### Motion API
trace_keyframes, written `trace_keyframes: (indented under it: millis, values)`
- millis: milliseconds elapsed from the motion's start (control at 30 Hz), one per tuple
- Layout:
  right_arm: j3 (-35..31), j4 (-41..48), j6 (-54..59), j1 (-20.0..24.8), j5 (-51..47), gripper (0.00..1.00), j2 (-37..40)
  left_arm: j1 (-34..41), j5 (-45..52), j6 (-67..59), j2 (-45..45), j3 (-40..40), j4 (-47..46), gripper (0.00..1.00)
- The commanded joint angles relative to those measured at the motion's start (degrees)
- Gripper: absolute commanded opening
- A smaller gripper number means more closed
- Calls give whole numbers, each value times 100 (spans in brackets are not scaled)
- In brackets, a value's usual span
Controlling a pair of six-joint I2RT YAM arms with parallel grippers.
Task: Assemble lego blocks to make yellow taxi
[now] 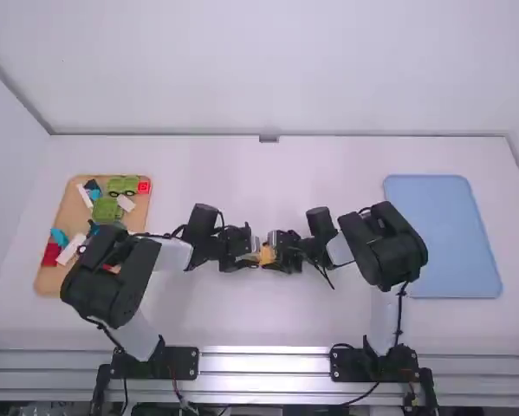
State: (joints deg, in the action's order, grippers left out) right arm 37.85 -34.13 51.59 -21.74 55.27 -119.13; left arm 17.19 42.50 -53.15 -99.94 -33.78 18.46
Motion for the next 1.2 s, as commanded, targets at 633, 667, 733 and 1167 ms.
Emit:
trace_keyframes:
  millis: [633, 667, 733, 1167]
  values:
    - [-31, 9, -31, -7, 149, 57, -87, 7, -101, 881, 42, -76, 31, 54]
    - [-31, 9, -31, -7, 146, 57, -87, 7, -103, 881, 42, -90, -20, 49]
    - [-31, 9, -28, -7, 151, 57, -87, 7, -98, 879, 42, -111, -74, 43]
    - [-31, 7, -31, -7, 149, 57, -87, 7, 503, 48, 42, -188, -339, 30]
